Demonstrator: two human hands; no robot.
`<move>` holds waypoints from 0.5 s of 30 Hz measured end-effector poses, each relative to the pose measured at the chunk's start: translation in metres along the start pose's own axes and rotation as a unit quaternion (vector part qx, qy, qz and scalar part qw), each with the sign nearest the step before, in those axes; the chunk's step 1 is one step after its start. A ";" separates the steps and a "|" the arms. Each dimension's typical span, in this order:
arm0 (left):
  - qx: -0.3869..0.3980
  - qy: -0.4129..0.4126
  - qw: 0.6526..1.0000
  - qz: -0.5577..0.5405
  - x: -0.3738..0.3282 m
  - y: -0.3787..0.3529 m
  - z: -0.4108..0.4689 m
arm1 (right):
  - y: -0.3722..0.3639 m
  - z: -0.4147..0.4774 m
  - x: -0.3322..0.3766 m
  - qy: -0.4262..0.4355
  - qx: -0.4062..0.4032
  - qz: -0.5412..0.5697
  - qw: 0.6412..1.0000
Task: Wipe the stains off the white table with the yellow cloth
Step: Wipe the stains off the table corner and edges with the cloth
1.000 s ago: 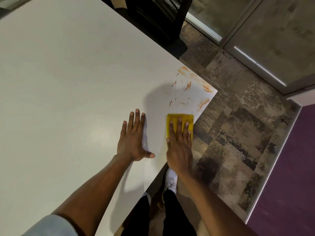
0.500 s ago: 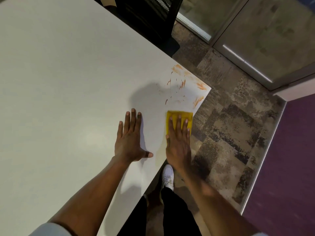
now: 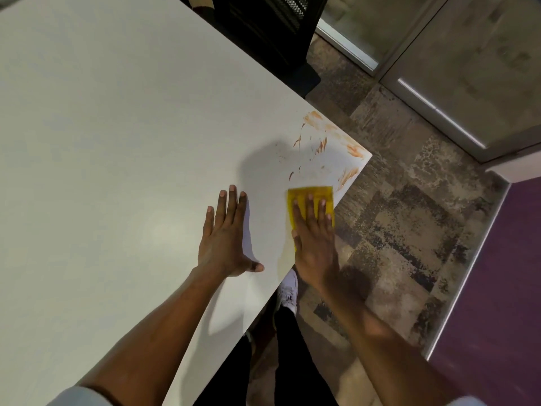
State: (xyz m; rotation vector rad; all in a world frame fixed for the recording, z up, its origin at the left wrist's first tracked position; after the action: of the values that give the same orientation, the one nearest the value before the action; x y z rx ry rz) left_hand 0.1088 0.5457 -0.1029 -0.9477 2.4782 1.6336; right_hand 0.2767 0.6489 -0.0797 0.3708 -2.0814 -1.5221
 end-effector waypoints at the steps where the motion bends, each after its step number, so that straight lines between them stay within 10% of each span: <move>1: 0.005 0.002 1.000 0.005 0.000 0.001 -0.001 | -0.005 -0.016 0.005 0.022 0.005 -0.004 1.000; 15: -0.002 0.078 0.996 -0.047 -0.033 0.008 0.024 | 0.009 0.004 -0.022 0.073 -0.014 0.006 0.997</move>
State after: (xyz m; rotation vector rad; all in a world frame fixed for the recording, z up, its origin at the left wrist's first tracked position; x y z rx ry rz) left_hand 0.1248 0.5836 -0.0963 -1.2174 2.4838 1.5930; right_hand 0.2935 0.6660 -0.0777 0.4444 -1.9442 -1.4714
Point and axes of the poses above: each hand's wrist, its own z-axis towards the middle knuckle, its own y-axis out of the back of the hand, x = y × z, the point moved 9 cm from there along z, towards the middle knuckle, and after that the axes turned 4 degrees about -y, right-handed, at the moved point
